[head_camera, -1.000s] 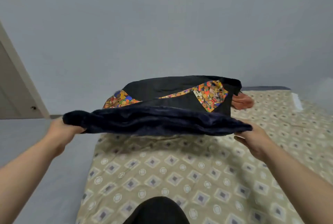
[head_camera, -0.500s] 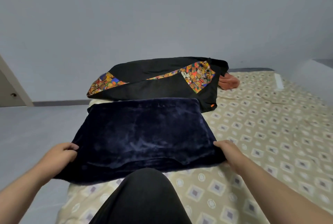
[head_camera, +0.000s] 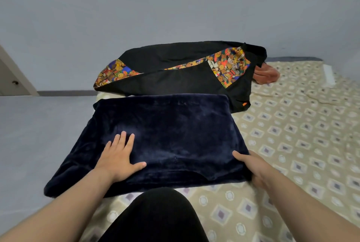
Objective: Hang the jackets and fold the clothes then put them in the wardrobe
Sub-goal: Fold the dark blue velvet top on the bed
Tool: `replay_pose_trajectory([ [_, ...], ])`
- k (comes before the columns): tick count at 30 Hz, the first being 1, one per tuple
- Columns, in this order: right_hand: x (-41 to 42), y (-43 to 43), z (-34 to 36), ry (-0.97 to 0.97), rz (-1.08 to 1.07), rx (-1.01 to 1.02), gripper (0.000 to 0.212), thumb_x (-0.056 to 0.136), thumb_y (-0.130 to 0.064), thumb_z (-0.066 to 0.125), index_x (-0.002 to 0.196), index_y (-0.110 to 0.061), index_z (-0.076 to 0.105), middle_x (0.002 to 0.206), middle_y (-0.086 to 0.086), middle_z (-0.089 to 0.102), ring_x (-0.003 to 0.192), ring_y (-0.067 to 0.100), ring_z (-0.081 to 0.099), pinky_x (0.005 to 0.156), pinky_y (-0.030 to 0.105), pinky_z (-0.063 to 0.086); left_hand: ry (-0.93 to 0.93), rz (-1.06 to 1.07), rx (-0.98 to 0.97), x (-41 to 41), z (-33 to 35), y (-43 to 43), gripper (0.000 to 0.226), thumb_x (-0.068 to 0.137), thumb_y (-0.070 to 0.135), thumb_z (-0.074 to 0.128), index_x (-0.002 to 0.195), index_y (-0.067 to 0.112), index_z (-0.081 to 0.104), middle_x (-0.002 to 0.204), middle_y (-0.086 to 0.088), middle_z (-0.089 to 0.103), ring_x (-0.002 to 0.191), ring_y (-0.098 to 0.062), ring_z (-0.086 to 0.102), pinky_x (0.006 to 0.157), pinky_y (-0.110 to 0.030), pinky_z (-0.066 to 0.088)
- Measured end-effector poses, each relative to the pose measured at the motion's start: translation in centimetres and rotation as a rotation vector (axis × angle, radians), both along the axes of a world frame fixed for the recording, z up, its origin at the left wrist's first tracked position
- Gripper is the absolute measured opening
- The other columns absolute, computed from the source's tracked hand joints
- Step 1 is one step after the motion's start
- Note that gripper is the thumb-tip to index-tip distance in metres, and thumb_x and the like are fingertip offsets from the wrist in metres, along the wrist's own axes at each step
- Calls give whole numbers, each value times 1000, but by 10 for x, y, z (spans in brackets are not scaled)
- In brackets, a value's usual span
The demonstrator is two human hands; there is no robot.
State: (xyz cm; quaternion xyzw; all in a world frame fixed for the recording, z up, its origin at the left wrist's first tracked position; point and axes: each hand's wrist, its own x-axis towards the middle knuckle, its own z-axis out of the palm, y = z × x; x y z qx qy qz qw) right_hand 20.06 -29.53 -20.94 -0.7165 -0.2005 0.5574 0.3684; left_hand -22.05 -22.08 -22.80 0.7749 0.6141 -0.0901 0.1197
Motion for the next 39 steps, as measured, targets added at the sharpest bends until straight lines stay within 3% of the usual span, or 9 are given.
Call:
replay_pose_trajectory([
  [7,9,14,25,-19,129,-155,37,87,-31,75,119,-15,66,104,10,77,92,32,75,85,44,57,4,-21,-6,-3,-1,0,111,77,88,23,150,21,-27,161,-12,-26,150,-26,-22,124,-43,-5],
  [16,-42,36,94,174,36,235,43,90,-4,60,126,-26,63,115,12,73,93,31,74,66,40,60,-209,92,-56,2,16,-13,92,91,72,32,157,25,-11,163,-6,-21,150,-22,-21,123,-40,-8],
  [21,-124,52,143,13,271,490,76,82,12,61,141,-34,50,122,-12,67,100,11,72,72,27,59,-887,367,-103,18,59,0,60,97,58,45,150,30,39,161,9,24,151,-14,15,119,-30,19],
  [23,-168,58,149,-155,427,548,83,75,8,69,143,-35,48,125,-13,65,104,6,69,80,23,56,-1307,544,-144,22,77,7,31,100,50,47,120,33,63,129,19,60,131,-13,48,97,-18,38],
  [27,-256,61,138,-343,649,600,87,73,-6,70,150,-34,40,133,-14,54,102,-23,53,79,2,44,-1806,746,-444,1,101,16,61,101,59,28,121,12,61,121,-12,69,111,-28,66,88,-39,51],
  [30,-301,51,112,-256,750,564,85,78,-10,66,151,-38,34,135,-10,58,104,-8,56,89,12,49,-1793,814,-477,-33,101,15,71,100,63,24,118,8,63,108,-16,74,92,-29,74,70,-38,55],
  [33,-313,32,95,-120,600,544,62,83,-10,62,132,-47,52,96,-17,73,83,3,68,79,23,58,-1674,902,-501,-56,89,5,61,98,58,39,111,5,66,91,-14,74,70,-26,71,61,-34,54],
  [36,-290,31,88,-554,321,784,40,88,-16,52,112,-43,67,111,-26,68,106,-4,61,91,13,47,-1619,816,-577,-58,76,-7,42,94,47,56,110,12,73,102,-11,75,87,-27,74,75,-36,56],
  [39,-279,41,77,-975,542,545,50,92,-17,46,138,-31,57,151,-8,46,140,15,37,118,37,30,-1544,649,-558,-46,77,-10,40,91,49,60,112,18,75,116,-9,73,106,-25,70,92,-41,53],
])
